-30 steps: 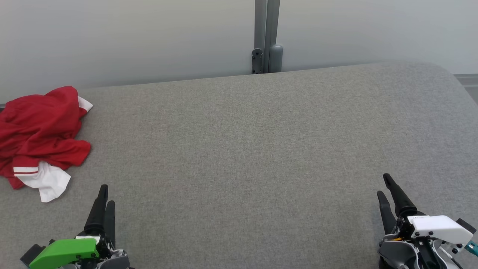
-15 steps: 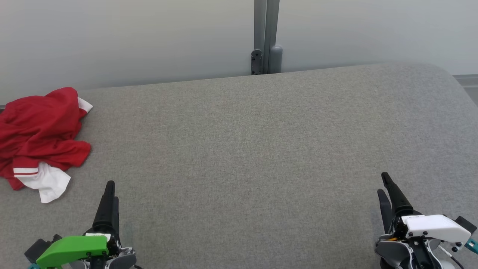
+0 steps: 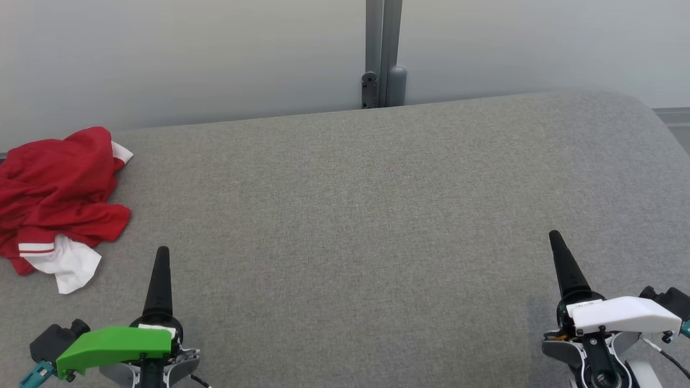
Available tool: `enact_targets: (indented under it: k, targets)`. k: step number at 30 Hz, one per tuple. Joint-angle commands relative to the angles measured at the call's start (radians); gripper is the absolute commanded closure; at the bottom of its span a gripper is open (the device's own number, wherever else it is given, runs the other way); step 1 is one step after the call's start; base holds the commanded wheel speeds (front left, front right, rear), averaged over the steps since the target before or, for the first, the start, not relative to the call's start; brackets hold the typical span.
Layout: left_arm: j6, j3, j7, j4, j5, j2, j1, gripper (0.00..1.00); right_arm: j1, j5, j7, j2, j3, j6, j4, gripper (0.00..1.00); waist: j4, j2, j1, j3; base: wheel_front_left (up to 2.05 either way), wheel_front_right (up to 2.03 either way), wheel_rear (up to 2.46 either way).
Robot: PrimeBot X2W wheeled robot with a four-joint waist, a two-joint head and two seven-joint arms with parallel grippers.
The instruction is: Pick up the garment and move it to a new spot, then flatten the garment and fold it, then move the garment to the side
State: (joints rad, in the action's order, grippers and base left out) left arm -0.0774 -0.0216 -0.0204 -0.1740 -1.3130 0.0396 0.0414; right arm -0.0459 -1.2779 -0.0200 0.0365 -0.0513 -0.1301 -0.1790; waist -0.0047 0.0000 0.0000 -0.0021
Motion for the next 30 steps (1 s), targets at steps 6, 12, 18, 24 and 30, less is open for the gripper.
enact_targets:
  k: [6,12,18,24,30]
  targets:
    - [0.015,0.029,-0.029,0.044,0.153,0.007,0.013,0.00,0.001,0.137,-0.030,0.008,0.017,0.000,0.054,0.00,0.000,0.0000,0.0000,-0.001,0.00,0.00,0.00]
    - [0.025,0.052,-0.049,0.063,0.271,0.008,0.005,0.00,0.007,0.249,-0.050,0.009,0.038,0.000,0.076,0.00,0.000,0.0000,0.0000,-0.003,0.00,0.00,0.00]
    - [0.030,0.069,-0.069,0.071,0.399,0.008,-0.007,0.00,0.016,0.355,-0.070,0.010,0.055,-0.001,0.096,0.00,-0.002,0.0000,0.0000,-0.004,0.00,0.00,0.00]
    - [0.035,0.075,-0.088,0.075,0.520,0.009,-0.023,0.00,0.026,0.464,-0.089,0.010,0.070,-0.001,0.110,0.00,-0.005,0.0000,0.0000,-0.004,0.00,0.00,0.00]
    - [0.041,0.079,-0.105,0.081,0.605,0.009,-0.044,0.00,0.030,0.566,-0.105,0.011,0.090,-0.001,0.116,0.00,-0.008,0.0000,0.0000,-0.004,0.00,0.00,0.00]
